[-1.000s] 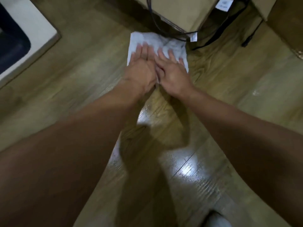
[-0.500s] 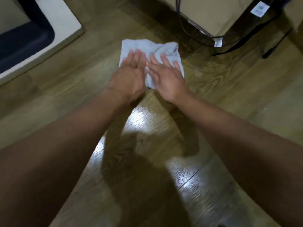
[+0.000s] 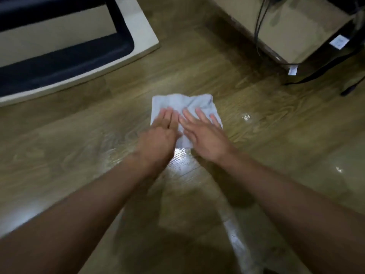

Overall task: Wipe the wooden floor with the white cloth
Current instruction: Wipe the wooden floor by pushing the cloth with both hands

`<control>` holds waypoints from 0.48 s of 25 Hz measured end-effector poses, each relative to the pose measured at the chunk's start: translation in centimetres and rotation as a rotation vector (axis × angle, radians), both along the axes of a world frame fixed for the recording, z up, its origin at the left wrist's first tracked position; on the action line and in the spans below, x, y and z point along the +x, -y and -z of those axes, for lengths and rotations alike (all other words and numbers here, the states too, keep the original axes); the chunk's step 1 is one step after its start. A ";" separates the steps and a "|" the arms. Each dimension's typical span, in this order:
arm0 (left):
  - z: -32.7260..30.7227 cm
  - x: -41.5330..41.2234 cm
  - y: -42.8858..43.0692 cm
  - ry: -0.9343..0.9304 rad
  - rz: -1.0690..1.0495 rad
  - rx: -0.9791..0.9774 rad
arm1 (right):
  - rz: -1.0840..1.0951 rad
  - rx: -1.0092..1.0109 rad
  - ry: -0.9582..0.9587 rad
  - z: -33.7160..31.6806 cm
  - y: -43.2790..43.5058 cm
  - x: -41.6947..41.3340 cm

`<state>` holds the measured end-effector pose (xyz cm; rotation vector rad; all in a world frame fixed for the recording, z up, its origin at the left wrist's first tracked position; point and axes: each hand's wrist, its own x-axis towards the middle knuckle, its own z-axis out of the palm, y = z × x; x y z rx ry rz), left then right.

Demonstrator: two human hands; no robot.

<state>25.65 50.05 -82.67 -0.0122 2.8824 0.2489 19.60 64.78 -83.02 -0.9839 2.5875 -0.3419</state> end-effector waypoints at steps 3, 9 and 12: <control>0.0 -6.1 2.5 0.067 -0.100 0.007 | -0.051 0.110 0.128 -1.5 4.4 -7.9; 0.6 2.9 -0.1 -0.096 -0.077 0.160 | 0.079 -0.107 0.012 0.0 -0.8 4.1; 0.9 6.5 -0.7 -0.102 -0.083 0.183 | 0.058 -0.104 0.000 0.4 -1.1 5.9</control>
